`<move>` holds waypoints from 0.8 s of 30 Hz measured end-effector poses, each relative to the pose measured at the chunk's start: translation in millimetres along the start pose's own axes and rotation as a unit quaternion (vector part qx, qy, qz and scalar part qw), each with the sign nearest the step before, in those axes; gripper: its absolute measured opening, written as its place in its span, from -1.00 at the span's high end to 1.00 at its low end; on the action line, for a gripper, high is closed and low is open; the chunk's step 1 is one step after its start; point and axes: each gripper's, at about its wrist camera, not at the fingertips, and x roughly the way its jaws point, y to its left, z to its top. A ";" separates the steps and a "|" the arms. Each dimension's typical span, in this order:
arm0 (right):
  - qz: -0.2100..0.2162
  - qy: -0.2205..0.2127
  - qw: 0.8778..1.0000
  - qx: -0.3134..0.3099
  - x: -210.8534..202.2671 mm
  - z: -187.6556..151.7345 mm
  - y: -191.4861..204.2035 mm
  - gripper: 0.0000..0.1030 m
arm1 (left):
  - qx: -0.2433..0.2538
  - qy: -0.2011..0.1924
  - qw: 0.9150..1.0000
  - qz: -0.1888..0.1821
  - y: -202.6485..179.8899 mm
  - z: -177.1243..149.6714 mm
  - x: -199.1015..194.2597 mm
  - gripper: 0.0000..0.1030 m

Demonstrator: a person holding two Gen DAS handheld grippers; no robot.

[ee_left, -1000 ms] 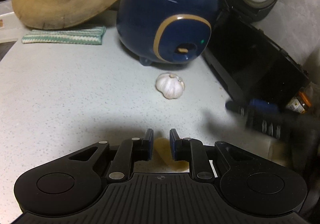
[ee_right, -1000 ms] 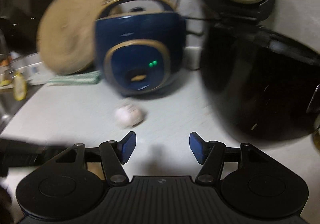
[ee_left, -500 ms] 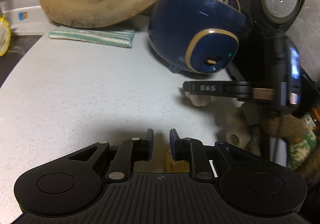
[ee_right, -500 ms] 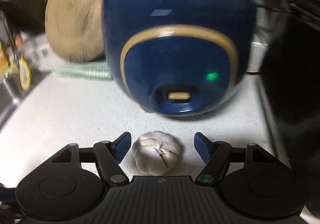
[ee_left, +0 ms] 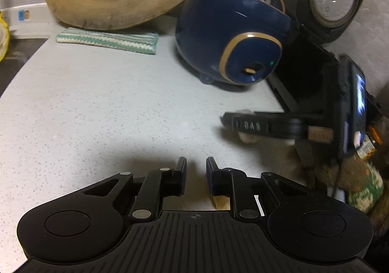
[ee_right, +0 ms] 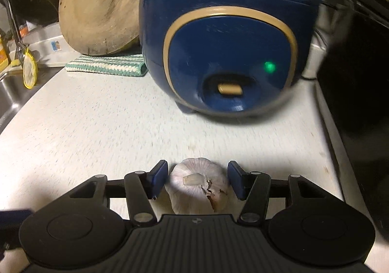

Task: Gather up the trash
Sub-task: 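Grasp the small brown potato with the left tool while the right tool holds the garlic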

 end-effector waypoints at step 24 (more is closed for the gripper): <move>-0.025 -0.025 0.996 0.077 -77.7 -84.9 -44.5 -0.07 | 0.210 0.034 0.977 -0.029 -82.7 -23.3 29.0 0.62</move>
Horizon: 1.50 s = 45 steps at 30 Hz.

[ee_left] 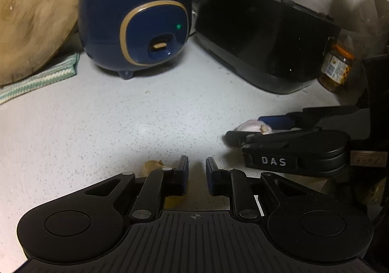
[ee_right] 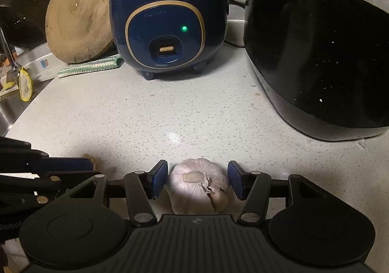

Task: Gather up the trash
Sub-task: 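Grasp the small brown potato with the left tool while the right tool holds the garlic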

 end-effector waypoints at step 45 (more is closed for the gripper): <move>-0.017 -0.006 0.999 -0.037 1.2 -11.8 9.1 -0.35 | -0.107 0.050 0.988 0.096 44.9 -19.6 -10.2 -0.18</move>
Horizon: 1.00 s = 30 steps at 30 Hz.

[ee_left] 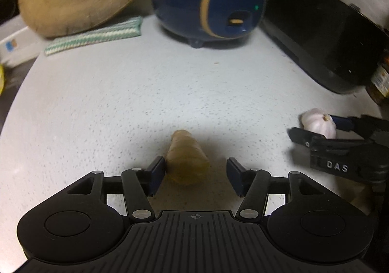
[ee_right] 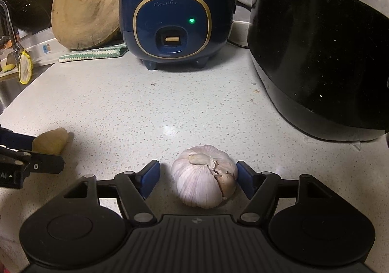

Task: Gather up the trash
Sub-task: 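Grasp the small brown potato with the left tool while the right tool holds the garlic, then carry the potato with the left tool into the bin while the right tool carries the garlic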

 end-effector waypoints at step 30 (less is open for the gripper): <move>0.032 -0.046 0.998 -0.036 -54.2 -0.3 53.9 -0.08 | -0.011 -0.063 0.995 -0.071 41.5 -33.3 -40.8 0.14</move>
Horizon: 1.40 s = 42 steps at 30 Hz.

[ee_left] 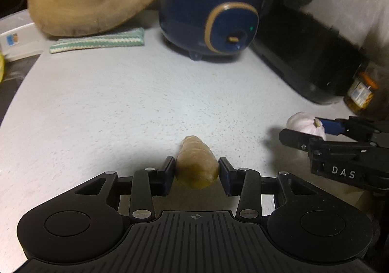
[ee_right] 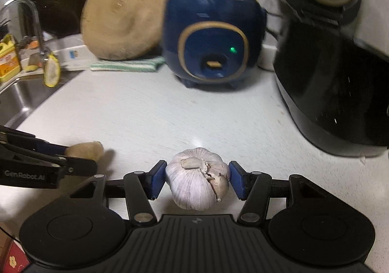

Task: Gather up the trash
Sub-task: 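Carry the potato with the left tool into the bin while the right tool carries the garlic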

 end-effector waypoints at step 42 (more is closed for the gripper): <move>0.051 0.271 0.954 -0.117 12.1 -225.2 258.7 -0.08 | -0.211 0.215 0.953 -0.038 220.2 -365.1 -22.8 0.14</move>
